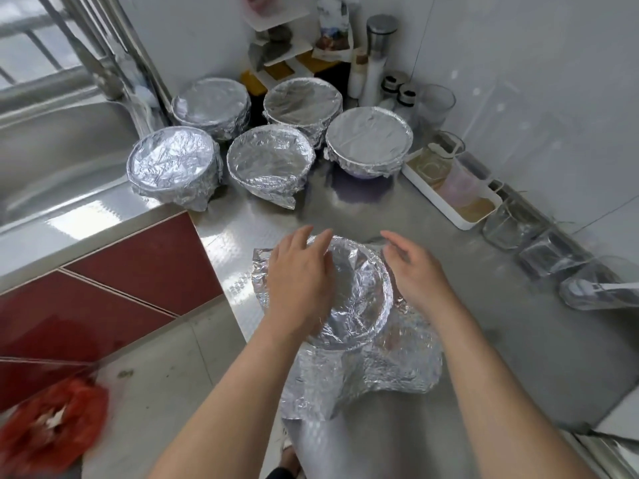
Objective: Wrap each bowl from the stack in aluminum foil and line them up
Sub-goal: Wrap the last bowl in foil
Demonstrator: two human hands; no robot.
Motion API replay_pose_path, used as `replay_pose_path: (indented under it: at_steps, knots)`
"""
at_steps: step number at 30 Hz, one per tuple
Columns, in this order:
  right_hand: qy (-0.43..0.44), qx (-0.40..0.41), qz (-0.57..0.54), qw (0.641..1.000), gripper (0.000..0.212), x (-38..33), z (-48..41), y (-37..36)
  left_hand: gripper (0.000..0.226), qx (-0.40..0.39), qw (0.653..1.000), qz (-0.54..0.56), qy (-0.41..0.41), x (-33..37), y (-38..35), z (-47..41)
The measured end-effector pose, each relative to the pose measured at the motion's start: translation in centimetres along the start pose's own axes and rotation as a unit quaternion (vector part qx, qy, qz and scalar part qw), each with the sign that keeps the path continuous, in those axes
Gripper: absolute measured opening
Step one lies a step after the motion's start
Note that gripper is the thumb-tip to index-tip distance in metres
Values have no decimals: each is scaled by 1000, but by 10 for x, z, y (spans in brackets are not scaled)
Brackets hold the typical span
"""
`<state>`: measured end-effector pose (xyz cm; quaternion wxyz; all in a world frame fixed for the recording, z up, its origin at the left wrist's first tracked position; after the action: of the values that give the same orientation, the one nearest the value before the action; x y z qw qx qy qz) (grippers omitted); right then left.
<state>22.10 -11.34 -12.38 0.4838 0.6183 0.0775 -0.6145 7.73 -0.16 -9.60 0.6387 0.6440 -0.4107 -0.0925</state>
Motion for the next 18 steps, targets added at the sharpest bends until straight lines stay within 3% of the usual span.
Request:
replay_pose_path:
  at_steps: [6,12,18]
  knots:
    - [-4,-36,17,999,39,2,-16,-20,24,-17,999,25,-26,12,-13,-24]
    - [-9,-30,20,999,33,4,-17,-29,17,20,996,81,-28,7,-18,-19]
    - [-34,-57,-72,995,35,6,-11,-36,20,26,995,94,-27,6,-22,-15]
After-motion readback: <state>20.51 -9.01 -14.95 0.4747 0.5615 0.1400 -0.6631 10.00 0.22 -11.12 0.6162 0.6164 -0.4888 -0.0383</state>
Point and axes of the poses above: each hand's wrist, its own z-axis away from the middle knuckle, its own y-axis out of the back of the hand, x = y × z, the point moved 8 cm from there along -z, towards the middle knuckle, and after that the axes turned 3 degrees about x, right-handed, at the moved point
